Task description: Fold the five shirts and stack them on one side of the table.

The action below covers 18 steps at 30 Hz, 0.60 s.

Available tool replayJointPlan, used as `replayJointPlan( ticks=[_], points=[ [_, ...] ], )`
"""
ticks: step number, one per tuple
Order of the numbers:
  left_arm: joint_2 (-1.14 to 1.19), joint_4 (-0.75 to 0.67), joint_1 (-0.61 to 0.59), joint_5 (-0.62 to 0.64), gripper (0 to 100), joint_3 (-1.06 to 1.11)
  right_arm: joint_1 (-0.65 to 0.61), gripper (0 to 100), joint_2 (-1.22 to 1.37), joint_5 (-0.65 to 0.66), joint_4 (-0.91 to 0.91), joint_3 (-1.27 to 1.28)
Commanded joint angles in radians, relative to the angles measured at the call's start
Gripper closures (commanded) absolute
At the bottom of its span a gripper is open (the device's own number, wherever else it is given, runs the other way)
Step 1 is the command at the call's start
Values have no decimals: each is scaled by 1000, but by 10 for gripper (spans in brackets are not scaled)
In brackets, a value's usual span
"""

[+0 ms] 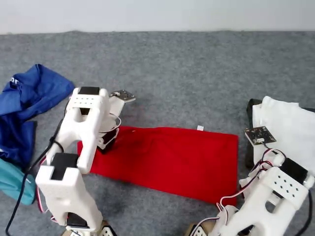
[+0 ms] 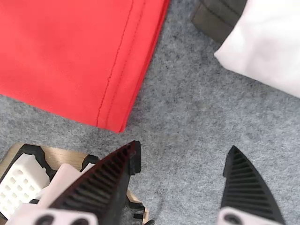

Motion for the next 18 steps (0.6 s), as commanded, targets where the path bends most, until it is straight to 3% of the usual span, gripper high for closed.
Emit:
replayJointPlan(
  ticks=[1, 12, 15, 18],
  points=[
    [-129, 81, 0, 12, 940, 1, -12, 710, -8, -3, 4, -3],
    [-632, 121, 0, 14, 920, 162, -16, 710, -10, -8, 5, -5],
    [-710, 118, 0, 14, 920, 248, -85, 710, -10, -18, 10, -9],
    [-770, 95, -8, 18, 920, 300, -225, 710, -10, -130, 15, -55]
  ],
)
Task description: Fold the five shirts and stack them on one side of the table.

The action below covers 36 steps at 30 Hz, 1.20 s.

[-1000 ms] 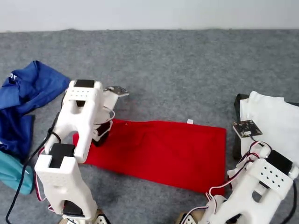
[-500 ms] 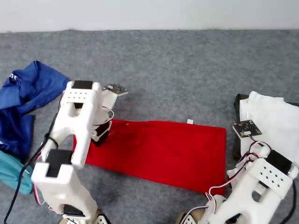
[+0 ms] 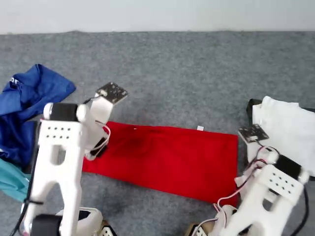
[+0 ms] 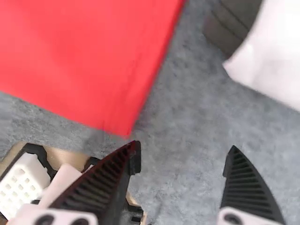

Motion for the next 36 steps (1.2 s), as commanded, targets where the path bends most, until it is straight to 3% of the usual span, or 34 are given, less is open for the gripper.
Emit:
replayJointPlan(
  ticks=[1, 6, 9, 12, 15, 23, 28, 36],
  points=[
    [-95, -17, -29, 17, 920, 30, -188, 710, -2, -149, 12, -91],
    [-117, -95, -192, 146, 920, -2, -618, 708, 101, -387, 68, -400],
    [-117, -94, -282, 173, 920, 1, -765, 709, 312, -439, 174, -675],
    [-117, -94, -364, 173, 920, 38, -823, 710, 590, -506, 315, -1025],
    [-117, -95, -414, 173, 920, 58, -863, 710, 814, -580, 312, -1316],
    [-117, -100, -476, 173, 920, 104, -1043, 710, 1310, -595, 306, -1777],
    [-118, -100, -476, 173, 920, 104, -1109, 710, 1484, -589, 308, -1932],
    [-118, -100, -476, 173, 920, 104, -1115, 710, 1569, -589, 308, -1952]
  ],
)
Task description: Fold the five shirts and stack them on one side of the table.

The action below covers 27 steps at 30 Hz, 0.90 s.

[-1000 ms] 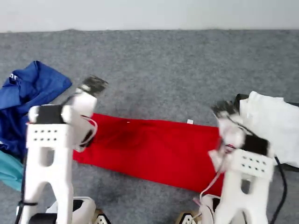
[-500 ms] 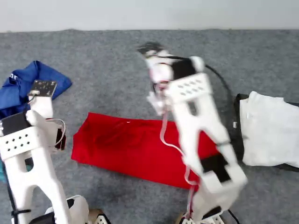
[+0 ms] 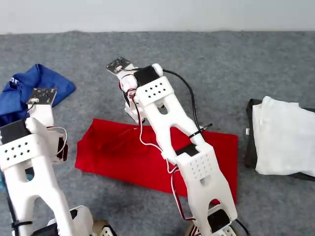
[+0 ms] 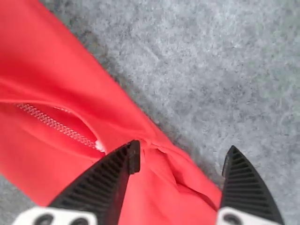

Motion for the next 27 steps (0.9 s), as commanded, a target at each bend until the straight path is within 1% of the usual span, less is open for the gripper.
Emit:
replayJointPlan(
  ticks=[1, 8, 13, 16, 23, 27],
  points=[
    [-26, -15, -6, 8, 920, -4, -21, 710, -2, -3, 41, -38],
    [-26, -15, -6, 8, 920, -4, -30, 710, 4, -3, 36, -21],
    [-25, -15, -6, 8, 920, -2, -36, 710, 4, -2, -41, -21],
    [-25, -14, -6, 8, 920, -2, -59, 710, 5, -2, -15, -17],
    [-25, -12, -6, 8, 920, -2, -64, 710, 108, 20, 36, -18],
    [-25, -12, -6, 8, 920, -2, -65, 710, 113, 18, 42, -17]
  ],
)
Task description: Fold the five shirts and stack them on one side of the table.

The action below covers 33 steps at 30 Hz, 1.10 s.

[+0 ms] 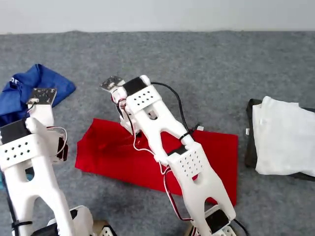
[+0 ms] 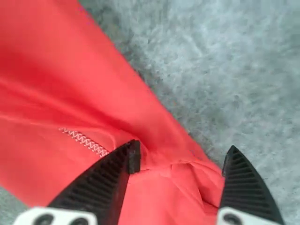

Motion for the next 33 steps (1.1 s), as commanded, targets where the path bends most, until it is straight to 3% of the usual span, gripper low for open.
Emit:
replayJointPlan(
  ticks=[1, 11, 23, 27, 33],
  points=[
    [-25, -12, -6, 8, 920, -2, -16, 710, -28, 11, 45, -17],
    [-25, -17, -3, 6, 920, 31, -163, 710, -262, 9, 42, 311],
    [-25, -17, -2, 6, 920, 33, -113, 710, -418, 17, 41, 334],
    [-25, -17, -2, 6, 920, 33, -38, 710, -466, 18, 41, 334],
    [-25, -17, -2, 6, 919, 35, 236, 708, -526, 12, 45, 341]
  ],
)
